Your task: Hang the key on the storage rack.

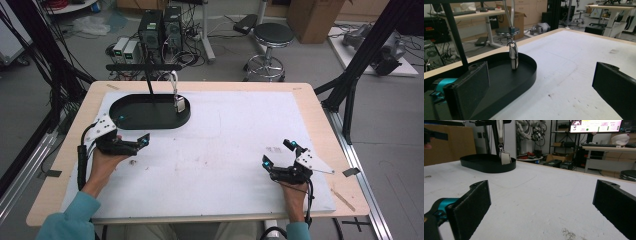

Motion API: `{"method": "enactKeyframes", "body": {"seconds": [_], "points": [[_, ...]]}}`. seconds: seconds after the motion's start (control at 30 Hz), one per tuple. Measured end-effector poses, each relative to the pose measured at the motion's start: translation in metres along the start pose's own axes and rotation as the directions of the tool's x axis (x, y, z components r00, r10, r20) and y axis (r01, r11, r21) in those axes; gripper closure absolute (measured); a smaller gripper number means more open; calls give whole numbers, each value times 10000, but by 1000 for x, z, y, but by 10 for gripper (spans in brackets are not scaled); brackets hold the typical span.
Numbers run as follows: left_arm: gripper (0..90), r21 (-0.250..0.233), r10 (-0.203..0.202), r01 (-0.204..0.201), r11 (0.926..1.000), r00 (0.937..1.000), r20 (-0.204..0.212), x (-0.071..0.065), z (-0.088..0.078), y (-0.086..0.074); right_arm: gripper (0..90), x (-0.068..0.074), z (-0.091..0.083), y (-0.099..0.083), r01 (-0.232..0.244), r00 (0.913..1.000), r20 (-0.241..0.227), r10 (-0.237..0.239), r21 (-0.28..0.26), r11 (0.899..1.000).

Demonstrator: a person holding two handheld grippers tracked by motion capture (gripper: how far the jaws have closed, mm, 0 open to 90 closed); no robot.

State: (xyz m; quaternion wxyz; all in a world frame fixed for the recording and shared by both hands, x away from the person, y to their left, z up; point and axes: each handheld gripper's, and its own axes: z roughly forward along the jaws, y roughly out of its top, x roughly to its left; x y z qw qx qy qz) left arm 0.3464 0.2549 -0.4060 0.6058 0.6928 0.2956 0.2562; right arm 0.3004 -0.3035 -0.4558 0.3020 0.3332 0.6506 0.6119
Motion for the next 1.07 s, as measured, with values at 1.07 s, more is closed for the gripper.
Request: {"method": "enactKeyframes", "body": {"seconds": [1.07], "points": [[17, -1880, -150, 72, 9821, 9991, -400, -24, -61, -62, 8, 0, 0, 0, 59, 10000, 37, -59, -23, 10000]]}}
